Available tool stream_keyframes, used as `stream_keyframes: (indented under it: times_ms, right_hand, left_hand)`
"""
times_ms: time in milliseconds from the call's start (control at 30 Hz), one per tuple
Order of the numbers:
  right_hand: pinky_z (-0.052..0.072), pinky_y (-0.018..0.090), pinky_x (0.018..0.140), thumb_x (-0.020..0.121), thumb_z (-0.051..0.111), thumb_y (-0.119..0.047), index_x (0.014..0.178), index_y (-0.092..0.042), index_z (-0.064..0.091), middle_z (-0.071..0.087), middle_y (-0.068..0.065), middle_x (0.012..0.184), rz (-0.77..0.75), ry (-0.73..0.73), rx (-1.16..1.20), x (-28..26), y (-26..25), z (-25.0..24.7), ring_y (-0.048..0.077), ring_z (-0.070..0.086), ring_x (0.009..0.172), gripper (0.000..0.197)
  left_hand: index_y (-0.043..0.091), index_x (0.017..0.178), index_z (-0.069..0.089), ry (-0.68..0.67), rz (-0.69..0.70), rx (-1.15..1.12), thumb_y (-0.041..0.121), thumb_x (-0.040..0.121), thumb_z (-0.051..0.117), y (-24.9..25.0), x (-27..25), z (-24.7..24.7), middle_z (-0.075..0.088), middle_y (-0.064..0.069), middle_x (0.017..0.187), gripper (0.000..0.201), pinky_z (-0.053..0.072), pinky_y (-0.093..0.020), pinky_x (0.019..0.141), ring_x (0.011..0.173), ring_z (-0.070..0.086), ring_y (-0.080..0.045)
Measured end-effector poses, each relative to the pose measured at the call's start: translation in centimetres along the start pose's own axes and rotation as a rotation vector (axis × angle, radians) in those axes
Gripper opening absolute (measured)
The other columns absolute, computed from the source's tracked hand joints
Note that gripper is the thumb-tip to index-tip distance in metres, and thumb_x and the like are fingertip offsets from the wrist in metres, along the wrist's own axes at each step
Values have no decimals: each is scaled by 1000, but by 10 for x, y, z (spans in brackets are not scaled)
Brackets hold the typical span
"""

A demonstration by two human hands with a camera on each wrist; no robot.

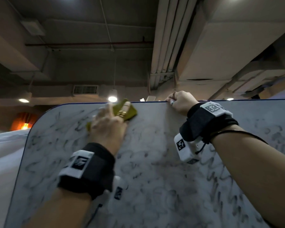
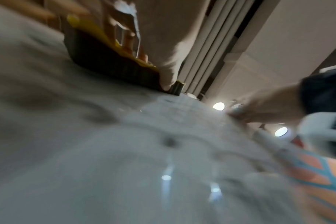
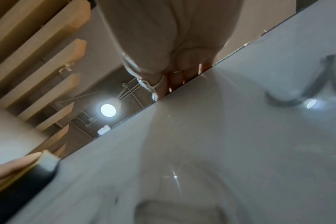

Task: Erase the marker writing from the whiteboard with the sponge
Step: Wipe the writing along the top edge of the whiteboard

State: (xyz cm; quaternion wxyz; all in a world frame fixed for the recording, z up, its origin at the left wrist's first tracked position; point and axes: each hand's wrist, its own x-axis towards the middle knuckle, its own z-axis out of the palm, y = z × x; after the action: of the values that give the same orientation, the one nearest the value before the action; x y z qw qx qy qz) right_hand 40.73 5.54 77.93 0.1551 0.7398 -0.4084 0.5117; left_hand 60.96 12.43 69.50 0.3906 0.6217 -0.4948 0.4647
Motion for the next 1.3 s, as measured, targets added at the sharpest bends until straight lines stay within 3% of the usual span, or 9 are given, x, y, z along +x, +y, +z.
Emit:
stream_keyframes:
  times_ms: [167,300,400,500,633,700,767,1067,1300]
  right_hand:
    - [40,35,89,97,39,-25,109,-8,60,61,16,118,80,55,-118,-1,-14,8,35,52,110,30]
    - [38,37,96,96,37,-26,110,-8,59,57,16,121,178,81,-142,-2,-30,5,36,51,112,31]
    - [38,38,96,93,39,-31,104,-9,59,58,15,120,231,74,-213,-5,-48,4,36,53,110,31]
    - [37,37,91,91,40,-28,90,-9,57,61,15,111,142,156,-303,-6,-74,6,34,54,105,26]
    - [42,32,86,91,41,-16,103,-5,65,63,14,114,-77,106,-102,0,-104,22,33,55,107,29]
    - [40,30,84,97,37,-21,113,-4,60,60,15,120,-26,-68,-126,1,-109,32,32,53,111,33]
    - [39,33,88,99,31,-30,118,-7,57,57,14,123,49,-143,-190,1,-105,39,33,53,112,39]
    - [29,38,100,100,22,-33,118,-10,56,57,14,124,37,-66,-227,-6,-103,46,31,50,114,45]
    - [22,41,104,100,19,-33,116,-8,59,58,13,124,-9,11,-249,-7,-100,48,29,49,117,49]
  left_hand:
    - [33,148,27,-19,-25,-19,43,96,44,-27,0,-3,29,-9,137,56,32,-44,101,121,35,-30]
    - [22,141,42,-43,42,9,36,98,43,0,-3,-1,26,-12,141,45,29,-44,104,126,32,-33]
    - [33,150,16,-55,146,-12,36,99,40,4,-10,3,23,-11,141,56,28,-44,104,126,30,-32]
    - [35,151,11,-41,166,-1,43,99,37,-18,-16,2,21,-10,142,59,28,-43,104,127,29,-30]
    - [27,146,32,-37,-44,-40,45,96,41,-78,-15,2,28,-9,138,54,34,-44,100,123,34,-30]
    - [17,136,48,-31,-222,-75,45,96,43,-110,-13,-1,30,-12,136,49,37,-47,100,121,35,-33]
    - [21,143,40,-5,-313,-73,43,96,44,-128,-14,-4,33,-17,134,52,39,-49,98,120,37,-36]
    - [34,151,2,-79,-69,-52,34,102,40,-38,-12,10,19,-13,141,62,25,-44,107,128,27,-33]
    - [26,142,41,61,-235,-89,47,96,42,-120,-17,-11,32,-11,135,50,36,-49,99,123,36,-32]
